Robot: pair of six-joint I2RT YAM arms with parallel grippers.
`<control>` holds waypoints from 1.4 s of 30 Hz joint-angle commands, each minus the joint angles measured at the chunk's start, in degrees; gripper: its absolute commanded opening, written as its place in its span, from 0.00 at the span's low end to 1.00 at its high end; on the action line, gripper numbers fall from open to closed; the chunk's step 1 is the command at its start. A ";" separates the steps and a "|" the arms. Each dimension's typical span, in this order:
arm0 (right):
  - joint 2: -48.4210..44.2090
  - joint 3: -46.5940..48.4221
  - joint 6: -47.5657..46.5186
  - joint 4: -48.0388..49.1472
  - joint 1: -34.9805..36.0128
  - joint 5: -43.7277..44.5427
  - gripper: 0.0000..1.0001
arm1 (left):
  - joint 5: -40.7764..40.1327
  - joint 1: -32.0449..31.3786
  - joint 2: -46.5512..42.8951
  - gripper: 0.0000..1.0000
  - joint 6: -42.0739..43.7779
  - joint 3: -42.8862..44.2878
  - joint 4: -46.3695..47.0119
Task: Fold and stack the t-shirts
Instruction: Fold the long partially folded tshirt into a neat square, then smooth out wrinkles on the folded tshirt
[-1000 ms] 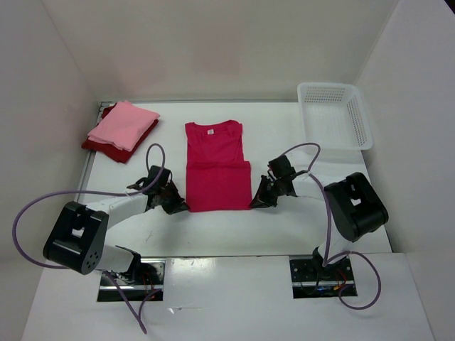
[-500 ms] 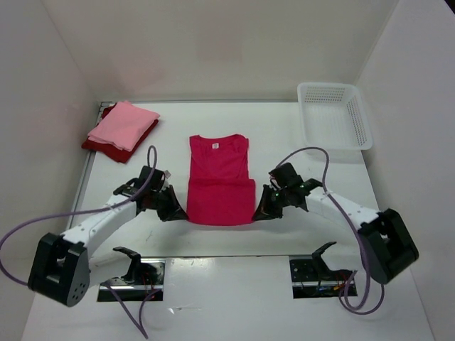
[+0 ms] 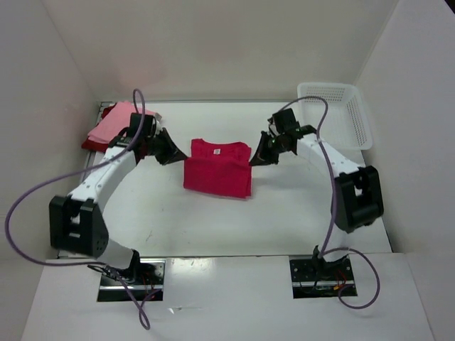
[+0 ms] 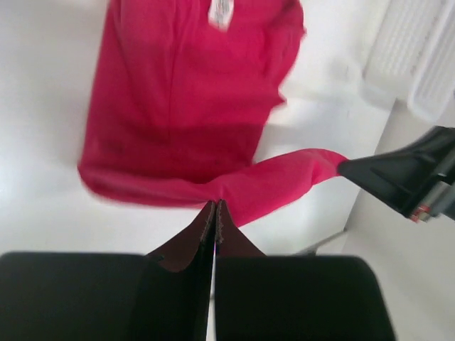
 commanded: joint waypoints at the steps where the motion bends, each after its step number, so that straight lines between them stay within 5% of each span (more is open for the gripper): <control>1: 8.66 13.58 -4.35 2.35 -2.50 1.33 0.00 | -1.62 0.56 10.72 0.00 2.72 7.33 6.99; 9: 26.63 32.96 -4.36 4.54 -5.05 4.74 0.00 | -7.17 1.69 33.41 0.00 4.31 27.89 10.50; 17: 42.71 48.26 -2.60 5.16 -6.81 3.88 0.01 | -11.21 2.75 43.11 0.06 -1.40 35.21 15.59; 24: 42.55 56.36 -2.33 1.83 -6.81 1.59 0.42 | -12.70 3.28 38.38 0.48 -1.93 34.16 19.30; 30: 31.67 40.56 -3.21 6.64 -6.20 2.65 0.52 | -7.53 -1.61 33.71 0.46 0.26 27.22 21.50; 35: 26.82 23.45 -0.85 11.92 -4.45 -6.91 0.06 | -1.55 -5.51 30.74 0.45 -3.42 13.79 27.81; 42: 27.07 10.75 -3.13 16.76 -3.73 -10.19 0.00 | -0.39 -5.51 26.59 0.45 -4.48 -1.69 32.48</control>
